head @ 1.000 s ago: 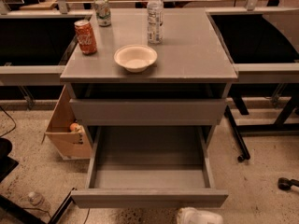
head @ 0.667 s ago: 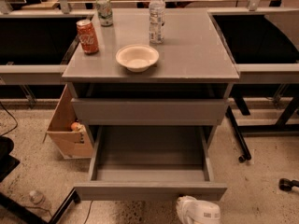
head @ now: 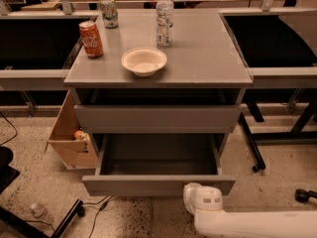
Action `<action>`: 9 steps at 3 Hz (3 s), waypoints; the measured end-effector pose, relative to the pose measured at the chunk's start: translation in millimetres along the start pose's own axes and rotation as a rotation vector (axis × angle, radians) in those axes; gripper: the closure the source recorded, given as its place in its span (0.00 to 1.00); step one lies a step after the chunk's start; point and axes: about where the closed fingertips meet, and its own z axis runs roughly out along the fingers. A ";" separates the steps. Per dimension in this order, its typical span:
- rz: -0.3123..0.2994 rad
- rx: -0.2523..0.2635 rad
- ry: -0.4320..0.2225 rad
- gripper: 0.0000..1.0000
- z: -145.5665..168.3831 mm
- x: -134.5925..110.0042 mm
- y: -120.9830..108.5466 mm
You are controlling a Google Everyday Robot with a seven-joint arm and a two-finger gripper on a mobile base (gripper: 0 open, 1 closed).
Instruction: Close middle drawer
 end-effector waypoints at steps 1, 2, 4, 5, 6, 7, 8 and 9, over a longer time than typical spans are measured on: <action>0.030 -0.045 0.001 1.00 -3.7 -2.7 3.6; 0.029 -0.039 0.001 1.00 -2.7 -2.5 1.3; 0.018 0.030 0.009 1.00 12.1 0.5 -29.9; 0.007 0.055 0.015 1.00 23.7 3.7 -51.0; -0.003 0.082 0.025 1.00 43.8 12.1 -80.4; -0.003 0.082 0.025 1.00 42.9 11.9 -79.2; -0.003 0.101 0.037 1.00 59.1 20.6 -102.1; 0.000 0.115 0.048 0.82 63.2 25.9 -113.9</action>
Offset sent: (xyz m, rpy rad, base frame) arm -0.0046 0.0022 0.0018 0.0102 0.0448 -0.0211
